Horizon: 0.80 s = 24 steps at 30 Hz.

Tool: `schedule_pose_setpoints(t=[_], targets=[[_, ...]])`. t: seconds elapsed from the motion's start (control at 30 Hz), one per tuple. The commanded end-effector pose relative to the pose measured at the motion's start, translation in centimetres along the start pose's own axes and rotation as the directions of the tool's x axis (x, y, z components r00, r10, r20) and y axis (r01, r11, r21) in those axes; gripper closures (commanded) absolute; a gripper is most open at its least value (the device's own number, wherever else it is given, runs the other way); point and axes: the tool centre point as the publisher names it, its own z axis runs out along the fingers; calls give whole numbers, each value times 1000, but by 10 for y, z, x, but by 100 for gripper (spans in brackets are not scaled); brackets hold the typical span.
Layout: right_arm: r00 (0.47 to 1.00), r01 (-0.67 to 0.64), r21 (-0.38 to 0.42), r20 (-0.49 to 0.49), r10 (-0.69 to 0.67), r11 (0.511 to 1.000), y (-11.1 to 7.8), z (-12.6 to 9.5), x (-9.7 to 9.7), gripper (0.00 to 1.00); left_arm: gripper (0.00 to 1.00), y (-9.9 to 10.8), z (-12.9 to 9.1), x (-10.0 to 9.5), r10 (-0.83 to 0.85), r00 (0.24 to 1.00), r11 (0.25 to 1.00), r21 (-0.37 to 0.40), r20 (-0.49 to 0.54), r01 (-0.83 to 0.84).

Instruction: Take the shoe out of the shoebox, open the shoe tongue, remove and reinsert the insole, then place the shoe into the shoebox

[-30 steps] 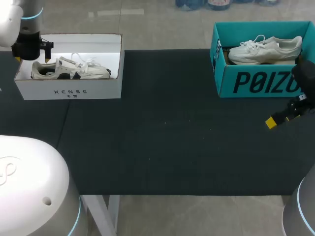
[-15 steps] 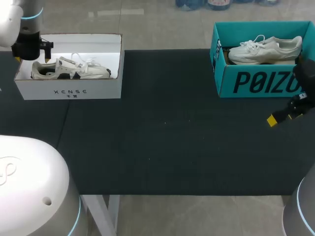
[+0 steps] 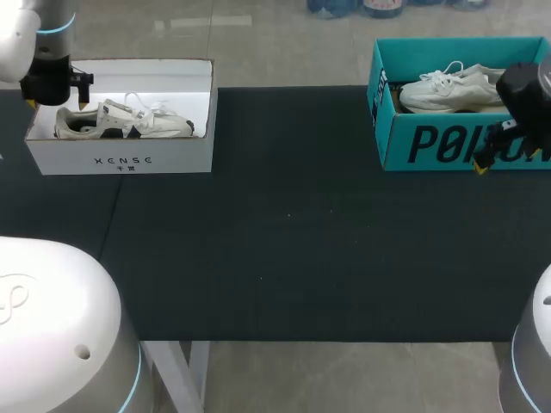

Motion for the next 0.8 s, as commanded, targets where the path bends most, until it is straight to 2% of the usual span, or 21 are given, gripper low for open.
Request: schedule_pose_setpoints(t=[0.03,0.2,0.27,0.3,0.8], targets=[[999,-18,169,30,14,985,70,31,-34,0,0,-1,0,0,1,1000,1000,-2,-1,-1],[999,-18,216,39,10,976,97,60,-69,0,0,-1,0,0,1,1000,1000,-2,-1,-1],[998,-24,254,63,8,967,106,68,-77,0,0,-1,0,0,1,1000,1000,-2,-1,-1],[998,-12,229,61,-2,973,111,68,-80,0,0,-1,0,0,1,1000,1000,-2,-1,-1],[998,-12,229,61,-2,973,111,68,-80,0,0,-1,0,0,1,1000,1000,-2,-1,-1]])
